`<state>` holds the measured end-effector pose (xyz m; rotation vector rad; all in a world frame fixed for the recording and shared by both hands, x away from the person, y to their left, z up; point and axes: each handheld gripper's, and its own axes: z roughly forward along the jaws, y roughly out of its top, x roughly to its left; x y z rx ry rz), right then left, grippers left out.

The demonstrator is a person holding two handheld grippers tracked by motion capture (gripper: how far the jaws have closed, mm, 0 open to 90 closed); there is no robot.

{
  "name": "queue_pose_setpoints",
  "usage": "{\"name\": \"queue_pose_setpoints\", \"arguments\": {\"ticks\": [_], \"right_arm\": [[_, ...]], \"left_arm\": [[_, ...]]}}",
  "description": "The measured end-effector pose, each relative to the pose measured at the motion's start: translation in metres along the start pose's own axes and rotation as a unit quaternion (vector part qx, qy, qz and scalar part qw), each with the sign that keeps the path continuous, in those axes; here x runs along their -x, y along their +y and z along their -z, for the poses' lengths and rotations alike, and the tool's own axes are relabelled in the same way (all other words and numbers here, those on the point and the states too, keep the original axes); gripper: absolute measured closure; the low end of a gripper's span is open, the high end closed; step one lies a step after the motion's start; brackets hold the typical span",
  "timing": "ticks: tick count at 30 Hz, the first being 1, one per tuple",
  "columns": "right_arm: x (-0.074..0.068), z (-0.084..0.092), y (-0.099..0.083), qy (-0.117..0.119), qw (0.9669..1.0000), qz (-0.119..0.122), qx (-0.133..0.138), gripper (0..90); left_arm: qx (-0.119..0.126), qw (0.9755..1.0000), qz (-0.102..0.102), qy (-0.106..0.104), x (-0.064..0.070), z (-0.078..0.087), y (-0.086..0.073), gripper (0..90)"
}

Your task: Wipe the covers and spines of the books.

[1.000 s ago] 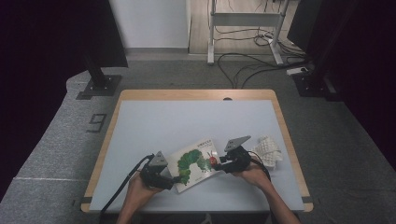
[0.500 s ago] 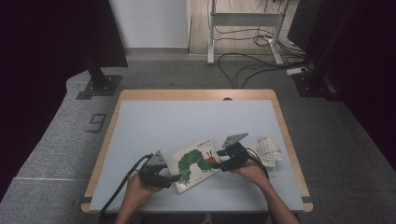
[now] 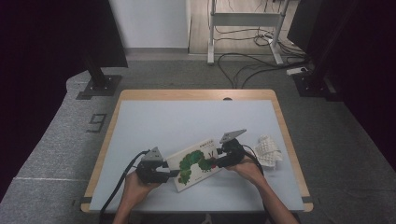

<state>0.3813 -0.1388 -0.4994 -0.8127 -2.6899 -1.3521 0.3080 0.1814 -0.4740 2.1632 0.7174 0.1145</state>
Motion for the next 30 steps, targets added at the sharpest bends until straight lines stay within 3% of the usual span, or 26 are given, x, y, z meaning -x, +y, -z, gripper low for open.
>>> {"name": "queue_pose_setpoints", "arguments": {"ticks": [2,8,13,17,23,30], "right_arm": [[-0.002,0.005,0.002,-0.007,0.9999,0.006,0.011,45.7],[-0.005,0.008,0.004,-0.015,0.9994,0.015,0.026,50.2],[-0.007,0.009,0.006,-0.026,0.9988,0.023,0.034,50.5],[-0.007,0.011,0.009,-0.038,0.9980,0.026,0.044,50.7],[-0.009,0.013,0.017,-0.059,0.9959,0.037,0.058,53.0],[-0.006,0.005,0.025,-0.079,0.9939,0.048,0.062,53.4]], "left_arm": [[0.005,0.9999,-0.007,0.010,0.000,0.006,0.006,60.5],[0.001,0.9994,-0.020,0.030,0.001,0.010,0.014,66.3],[-0.007,0.9981,-0.032,0.053,0.000,0.011,0.019,66.2],[0.001,0.9982,-0.032,0.051,-0.005,0.012,0.022,65.6],[0.008,0.9967,-0.036,0.073,-0.013,0.012,0.027,62.2],[0.015,0.9923,-0.051,0.112,-0.020,0.011,0.032,58.9]]}}
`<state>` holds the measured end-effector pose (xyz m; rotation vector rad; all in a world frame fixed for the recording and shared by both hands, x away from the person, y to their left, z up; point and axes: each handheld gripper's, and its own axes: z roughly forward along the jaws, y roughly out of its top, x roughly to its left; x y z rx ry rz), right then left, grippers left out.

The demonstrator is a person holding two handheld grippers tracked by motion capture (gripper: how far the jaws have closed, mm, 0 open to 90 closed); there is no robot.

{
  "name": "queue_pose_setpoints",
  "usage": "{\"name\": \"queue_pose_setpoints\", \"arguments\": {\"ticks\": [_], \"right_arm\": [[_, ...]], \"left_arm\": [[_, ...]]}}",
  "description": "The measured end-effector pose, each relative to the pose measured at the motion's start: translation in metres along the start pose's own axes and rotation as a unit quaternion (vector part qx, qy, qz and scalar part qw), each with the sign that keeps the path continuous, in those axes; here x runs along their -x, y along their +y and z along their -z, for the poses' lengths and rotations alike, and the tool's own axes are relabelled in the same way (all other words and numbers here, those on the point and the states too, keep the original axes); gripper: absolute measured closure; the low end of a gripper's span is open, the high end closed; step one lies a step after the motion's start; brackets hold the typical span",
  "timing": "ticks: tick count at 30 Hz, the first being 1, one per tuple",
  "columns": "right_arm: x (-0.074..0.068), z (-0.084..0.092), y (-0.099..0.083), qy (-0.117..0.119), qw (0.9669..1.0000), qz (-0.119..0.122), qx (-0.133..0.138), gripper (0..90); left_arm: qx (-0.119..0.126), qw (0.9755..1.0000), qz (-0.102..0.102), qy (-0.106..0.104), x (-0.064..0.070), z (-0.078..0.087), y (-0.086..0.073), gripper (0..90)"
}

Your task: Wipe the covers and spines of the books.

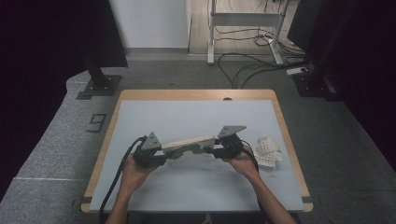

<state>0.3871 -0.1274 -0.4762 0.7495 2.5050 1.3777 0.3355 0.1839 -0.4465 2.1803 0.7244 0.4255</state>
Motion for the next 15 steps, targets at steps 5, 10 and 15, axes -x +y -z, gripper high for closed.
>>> {"name": "queue_pose_setpoints", "arguments": {"ticks": [5,10,15], "right_arm": [[0.003,-0.005,0.002,-0.006,1.0000,0.002,-0.001,53.3],[0.006,-0.014,0.000,-0.010,0.9999,-0.003,-0.011,53.1],[0.010,-0.016,-0.003,-0.005,0.9999,-0.015,-0.008,52.5]], "left_arm": [[-0.004,0.9999,0.003,0.012,-0.005,-0.004,0.000,58.1],[-0.011,0.9998,0.014,0.013,-0.009,-0.012,-0.003,56.8],[-0.007,0.9997,0.021,0.011,-0.011,-0.012,-0.002,56.2]]}}
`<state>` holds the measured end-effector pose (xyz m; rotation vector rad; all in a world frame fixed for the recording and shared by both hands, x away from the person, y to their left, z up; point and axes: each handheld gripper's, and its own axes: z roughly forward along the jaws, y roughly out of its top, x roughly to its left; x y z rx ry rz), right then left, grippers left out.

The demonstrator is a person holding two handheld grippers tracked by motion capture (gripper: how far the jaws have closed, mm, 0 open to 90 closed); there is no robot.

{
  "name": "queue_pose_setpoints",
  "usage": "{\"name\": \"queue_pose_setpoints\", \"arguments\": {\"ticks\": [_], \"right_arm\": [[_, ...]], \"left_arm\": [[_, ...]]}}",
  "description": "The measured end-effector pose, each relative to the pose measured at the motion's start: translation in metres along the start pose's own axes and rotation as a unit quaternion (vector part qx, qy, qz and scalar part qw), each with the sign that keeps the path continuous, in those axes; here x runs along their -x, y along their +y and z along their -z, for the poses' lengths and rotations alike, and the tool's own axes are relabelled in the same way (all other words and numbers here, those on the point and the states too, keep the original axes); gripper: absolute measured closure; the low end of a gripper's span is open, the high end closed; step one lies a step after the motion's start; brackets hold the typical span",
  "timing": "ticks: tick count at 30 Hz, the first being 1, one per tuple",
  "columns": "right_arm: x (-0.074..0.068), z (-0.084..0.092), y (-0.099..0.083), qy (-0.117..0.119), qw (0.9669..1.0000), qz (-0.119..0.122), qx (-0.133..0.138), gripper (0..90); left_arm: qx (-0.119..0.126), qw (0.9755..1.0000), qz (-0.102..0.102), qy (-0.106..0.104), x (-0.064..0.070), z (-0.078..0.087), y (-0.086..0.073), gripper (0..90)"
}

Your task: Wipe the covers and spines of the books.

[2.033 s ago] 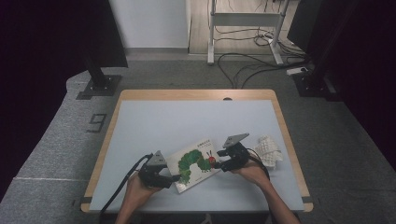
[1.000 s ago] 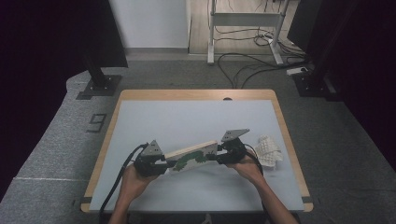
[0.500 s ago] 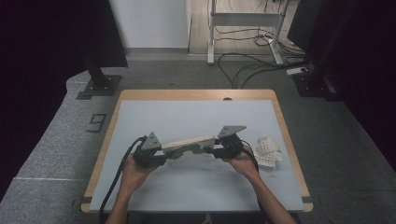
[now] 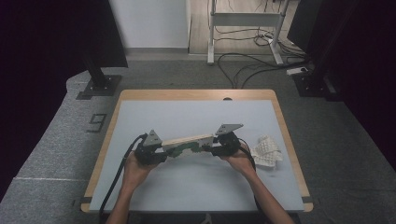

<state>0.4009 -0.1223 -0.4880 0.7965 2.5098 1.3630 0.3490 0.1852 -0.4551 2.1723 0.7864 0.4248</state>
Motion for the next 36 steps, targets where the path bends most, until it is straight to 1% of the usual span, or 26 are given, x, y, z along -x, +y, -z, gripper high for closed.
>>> {"name": "queue_pose_setpoints", "arguments": {"ticks": [2,4,6,11,13,15,16,20,23,24,26,27,29,30,31,33,34,36], "right_arm": [[0.000,-0.001,0.000,-0.002,1.0000,0.000,0.000,51.8],[0.000,-0.001,0.001,-0.004,1.0000,0.001,0.001,51.5],[-0.001,-0.003,0.001,-0.007,1.0000,0.002,0.001,50.3],[-0.001,-0.003,0.001,-0.009,1.0000,0.002,0.002,49.4],[-0.001,-0.002,0.002,-0.009,1.0000,0.001,0.004,48.1],[-0.002,0.002,0.003,-0.008,0.9999,0.003,0.008,44.3],[-0.002,0.002,0.003,-0.008,0.9999,0.003,0.008,44.3],[-0.005,0.008,0.003,-0.013,0.9998,0.013,0.006,37.0],[-0.005,0.013,0.001,-0.020,0.9996,0.017,0.000,31.4],[-0.005,0.016,-0.001,-0.028,0.9994,0.019,-0.004,28.4],[-0.005,0.018,-0.002,-0.028,0.9994,0.018,-0.006,27.4],[-0.004,0.023,-0.003,-0.036,0.9991,0.021,-0.007,25.7],[-0.003,0.028,-0.004,-0.041,0.9989,0.019,-0.008,24.2],[-0.003,0.028,-0.004,-0.041,0.9989,0.019,-0.008,24.2],[-0.003,0.035,-0.005,-0.046,0.9987,0.020,-0.006,23.6],[-0.002,0.041,-0.006,-0.053,0.9983,0.020,-0.007,22.2],[-0.002,0.041,-0.006,-0.053,0.9983,0.020,-0.007,22.2],[0.000,0.050,-0.008,-0.062,0.9979,0.019,-0.007,21.5]], "left_arm": [[0.002,1.0000,0.001,0.002,0.000,0.001,0.000,56.6],[0.010,0.9999,0.006,0.002,-0.001,0.004,0.000,56.9],[0.011,0.9999,0.011,0.000,-0.002,0.005,0.000,57.5],[0.012,0.9998,0.012,-0.003,-0.004,0.004,0.000,58.1],[0.012,0.9999,0.009,-0.004,-0.004,0.004,0.000,58.4],[0.013,0.9999,0.007,-0.005,-0.004,0.004,-0.001,58.7],[0.013,0.9999,0.007,-0.005,-0.004,0.004,-0.001,58.7],[0.015,0.9998,0.008,-0.011,-0.006,0.004,-0.001,58.9],[0.018,0.9997,0.009,-0.014,-0.007,0.004,-0.002,58.9],[0.019,0.9996,0.010,-0.016,-0.008,0.004,-0.002,58.9],[0.023,0.9995,0.013,-0.019,-0.009,0.004,-0.003,58.9],[0.027,0.9992,0.018,-0.025,-0.010,0.004,-0.004,58.9],[0.032,0.9988,0.024,-0.030,-0.012,0.004,-0.005,58.8],[0.032,0.9988,0.024,-0.030,-0.012,0.004,-0.005,58.6],[0.033,0.9986,0.025,-0.032,-0.012,0.004,-0.005,58.6],[0.034,0.9987,0.024,-0.029,-0.012,0.003,-0.005,58.5],[0.034,0.9987,0.024,-0.029,-0.012,0.003,-0.005,58.3],[0.035,0.9988,0.023,-0.027,-0.012,0.003,-0.005,58.2]]}}
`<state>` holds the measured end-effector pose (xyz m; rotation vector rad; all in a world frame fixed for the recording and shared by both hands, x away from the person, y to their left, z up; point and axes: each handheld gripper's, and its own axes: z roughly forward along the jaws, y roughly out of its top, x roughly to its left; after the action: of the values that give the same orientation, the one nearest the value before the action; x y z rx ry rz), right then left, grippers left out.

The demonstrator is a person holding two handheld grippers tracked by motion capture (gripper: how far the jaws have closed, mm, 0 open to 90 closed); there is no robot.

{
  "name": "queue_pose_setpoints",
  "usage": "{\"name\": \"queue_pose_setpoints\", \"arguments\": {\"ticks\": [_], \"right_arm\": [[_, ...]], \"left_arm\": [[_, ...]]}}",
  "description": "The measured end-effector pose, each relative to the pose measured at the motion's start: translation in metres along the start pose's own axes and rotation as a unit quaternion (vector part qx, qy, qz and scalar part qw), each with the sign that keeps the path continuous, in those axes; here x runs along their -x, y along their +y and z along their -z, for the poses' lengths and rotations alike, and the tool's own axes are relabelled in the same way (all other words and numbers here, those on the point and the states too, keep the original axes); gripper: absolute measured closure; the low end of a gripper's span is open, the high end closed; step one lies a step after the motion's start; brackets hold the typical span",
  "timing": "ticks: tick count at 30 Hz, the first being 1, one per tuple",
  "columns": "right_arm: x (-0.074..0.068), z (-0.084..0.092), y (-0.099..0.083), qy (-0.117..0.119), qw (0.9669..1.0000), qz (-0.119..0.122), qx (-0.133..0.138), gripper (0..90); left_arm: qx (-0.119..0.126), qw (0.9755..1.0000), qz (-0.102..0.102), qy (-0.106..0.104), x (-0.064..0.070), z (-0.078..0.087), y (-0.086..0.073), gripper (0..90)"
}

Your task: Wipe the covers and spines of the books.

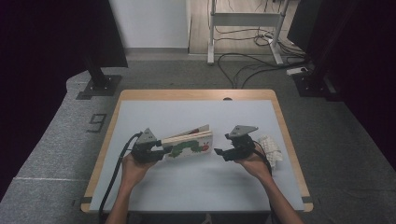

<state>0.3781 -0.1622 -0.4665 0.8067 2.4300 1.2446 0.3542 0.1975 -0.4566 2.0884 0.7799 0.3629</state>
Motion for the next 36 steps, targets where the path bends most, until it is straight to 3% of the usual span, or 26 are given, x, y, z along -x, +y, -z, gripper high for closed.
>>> {"name": "queue_pose_setpoints", "arguments": {"ticks": [20,31,36], "right_arm": [[0.030,0.052,-0.027,-0.056,0.9978,-0.032,-0.011,19.8],[0.052,0.082,-0.044,-0.110,0.9920,-0.056,-0.022,18.7],[0.064,0.093,-0.056,-0.143,0.9862,-0.077,-0.034,17.4]], "left_arm": [[0.007,1.0000,-0.002,-0.001,-0.001,-0.003,-0.001,55.7],[0.008,1.0000,-0.001,-0.003,-0.001,-0.004,-0.001,55.4],[0.008,1.0000,-0.001,-0.003,-0.001,-0.004,-0.001,55.0]]}}
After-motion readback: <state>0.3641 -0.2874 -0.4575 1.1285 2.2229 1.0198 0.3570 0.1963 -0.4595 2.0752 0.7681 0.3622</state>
